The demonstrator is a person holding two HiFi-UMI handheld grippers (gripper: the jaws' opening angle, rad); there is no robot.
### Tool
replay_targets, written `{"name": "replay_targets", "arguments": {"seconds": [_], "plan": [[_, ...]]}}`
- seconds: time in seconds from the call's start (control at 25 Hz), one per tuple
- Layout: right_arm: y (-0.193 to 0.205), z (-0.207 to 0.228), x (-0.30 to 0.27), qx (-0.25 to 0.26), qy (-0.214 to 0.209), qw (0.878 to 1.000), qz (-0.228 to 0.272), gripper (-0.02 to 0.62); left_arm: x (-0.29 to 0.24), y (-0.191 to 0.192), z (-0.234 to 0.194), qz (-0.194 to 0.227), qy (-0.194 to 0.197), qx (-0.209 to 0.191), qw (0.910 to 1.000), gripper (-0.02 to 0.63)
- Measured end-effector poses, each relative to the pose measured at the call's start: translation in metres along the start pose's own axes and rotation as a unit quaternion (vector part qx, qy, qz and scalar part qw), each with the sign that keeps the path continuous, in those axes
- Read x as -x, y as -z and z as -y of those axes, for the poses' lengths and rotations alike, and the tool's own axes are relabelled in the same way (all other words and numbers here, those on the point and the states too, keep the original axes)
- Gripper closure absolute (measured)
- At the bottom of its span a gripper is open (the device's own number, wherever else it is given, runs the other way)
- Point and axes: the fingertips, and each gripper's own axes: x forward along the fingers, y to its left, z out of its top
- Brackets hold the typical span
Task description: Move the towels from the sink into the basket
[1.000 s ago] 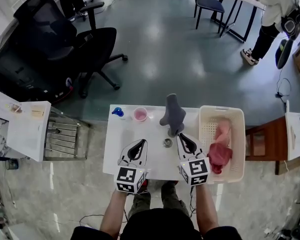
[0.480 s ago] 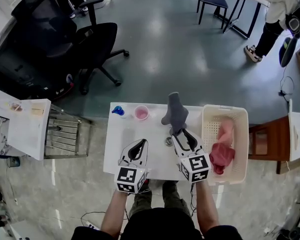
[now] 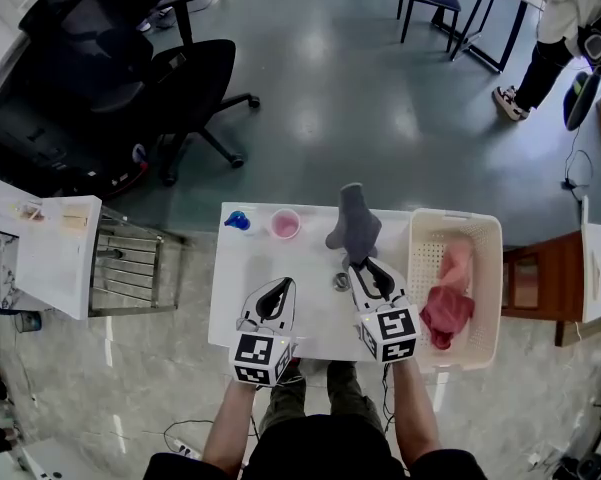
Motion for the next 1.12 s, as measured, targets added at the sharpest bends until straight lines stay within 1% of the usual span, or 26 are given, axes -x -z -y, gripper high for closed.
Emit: {"name": "replay_targets", "arguments": {"seconds": [0.12, 0.2, 0.44, 0.6, 1.12], "plan": [[0.000, 0.001, 0.000, 0.001, 0.006, 1.000, 0.000, 0.531, -0.001, 0.001, -0.001, 0.000, 0.000, 0.001, 1.0000, 0.594], [0.000, 0.000, -0.001, 0.001, 0.008, 1.000, 0.001, 0.543, -0.001, 0.002, -0.002, 0.000, 0.001, 0.002, 1.0000, 0.594], [-0.005, 0.000, 0.001, -0.006, 0.007, 1.000, 0.013, 0.549, 0.002, 0.000, -0.003, 0.003, 0.001, 0.000, 1.0000, 0.594], [-0.013, 0.000, 0.006, -0.006, 0.014, 1.000, 0.025, 0.549, 0.006, -0.004, -0.004, 0.006, 0.001, -0.003, 1.0000, 0.594], [-0.062, -0.001, 0.035, 0.002, 0.040, 0.996, 0.084, 0.551, 0.026, -0.039, 0.005, 0.041, 0.020, -0.028, 0.9986, 0.594]]}}
